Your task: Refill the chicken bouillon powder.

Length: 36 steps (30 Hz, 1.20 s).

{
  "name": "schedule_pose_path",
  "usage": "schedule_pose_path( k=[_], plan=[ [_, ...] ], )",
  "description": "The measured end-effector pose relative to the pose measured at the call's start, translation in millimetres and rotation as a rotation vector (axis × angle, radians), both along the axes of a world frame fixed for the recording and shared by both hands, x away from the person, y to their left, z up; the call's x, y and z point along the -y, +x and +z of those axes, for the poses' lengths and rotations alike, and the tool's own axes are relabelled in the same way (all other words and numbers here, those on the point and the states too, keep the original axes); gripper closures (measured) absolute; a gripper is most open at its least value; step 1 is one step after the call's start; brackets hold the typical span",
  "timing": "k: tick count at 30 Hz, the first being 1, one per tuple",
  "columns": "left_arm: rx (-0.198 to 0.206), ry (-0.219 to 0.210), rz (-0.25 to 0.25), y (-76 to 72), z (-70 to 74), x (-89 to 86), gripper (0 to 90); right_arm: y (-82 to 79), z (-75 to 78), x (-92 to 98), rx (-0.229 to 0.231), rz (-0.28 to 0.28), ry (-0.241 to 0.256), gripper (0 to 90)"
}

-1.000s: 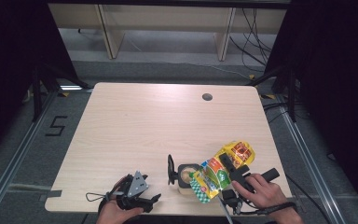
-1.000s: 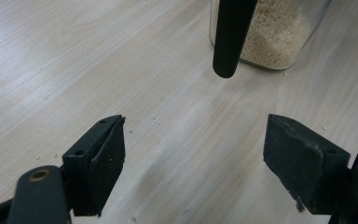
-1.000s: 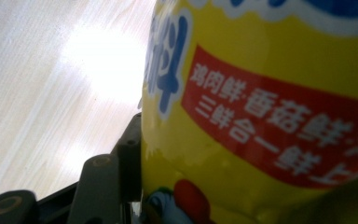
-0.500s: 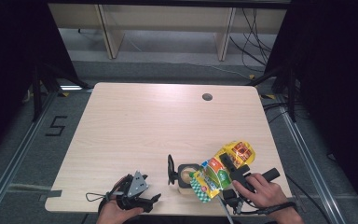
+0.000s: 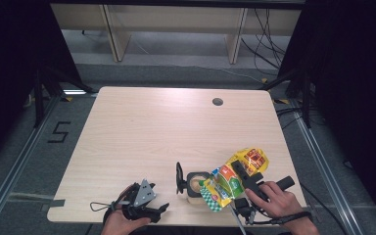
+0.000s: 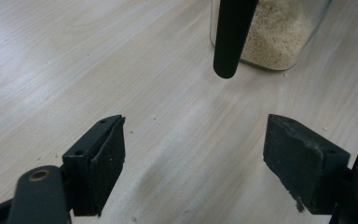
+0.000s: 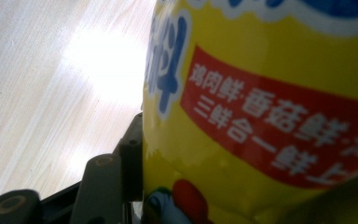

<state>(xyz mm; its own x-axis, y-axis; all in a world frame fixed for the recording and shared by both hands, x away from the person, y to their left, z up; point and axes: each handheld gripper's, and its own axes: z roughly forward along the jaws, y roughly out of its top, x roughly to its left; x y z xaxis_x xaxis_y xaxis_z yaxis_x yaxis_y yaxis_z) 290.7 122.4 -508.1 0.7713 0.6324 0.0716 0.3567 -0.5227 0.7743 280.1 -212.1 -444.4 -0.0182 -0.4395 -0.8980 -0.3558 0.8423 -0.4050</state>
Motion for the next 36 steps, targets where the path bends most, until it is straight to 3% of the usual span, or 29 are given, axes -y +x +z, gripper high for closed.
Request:
schedule_pose_path(
  k=[3,6,9,11,18,20,21,30,32,36],
  plan=[
    [-0.001,0.014,-0.004,-0.5,0.5,-0.3,20.5,-0.1,0.3,0.2,0.001,0.0,0.002,48.8],
    [-0.002,-0.008,0.002,-0.2,-0.1,0.3,20.5,0.0,0.5,0.3,0.0,0.001,0.004,48.8],
    [0.0,0.014,-0.01,-0.2,0.8,-0.5,20.5,-0.2,0.4,0.4,0.001,0.002,0.005,48.8],
    [0.0,-0.004,0.0,0.6,-0.6,0.1,20.5,-0.1,0.3,0.3,-0.001,0.001,0.004,48.8],
    [-0.005,0.009,0.002,-0.3,0.5,-0.4,20.5,0.1,0.3,0.4,-0.004,0.002,0.006,48.8],
    [-0.002,0.001,-0.014,-0.4,0.8,-0.2,20.5,-0.2,0.4,0.4,-0.002,0.003,0.006,48.8],
    [-0.009,-0.014,0.005,-1.1,0.1,0.9,20.5,-0.2,0.5,0.4,-0.003,0.004,0.007,48.8],
    [-0.004,-0.006,0.001,-1.3,0.7,0.0,20.5,-0.2,0.5,0.4,-0.002,0.002,0.005,48.8],
    [-0.009,-0.01,0.004,-1.2,0.7,0.3,20.5,0.3,0.8,0.4,-0.021,-0.004,-0.015,48.8],
    [-0.009,-0.011,0.003,-1.6,0.4,0.3,20.5,-0.3,0.6,0.8,-0.001,-0.001,0.003,48.8]
  ],
)
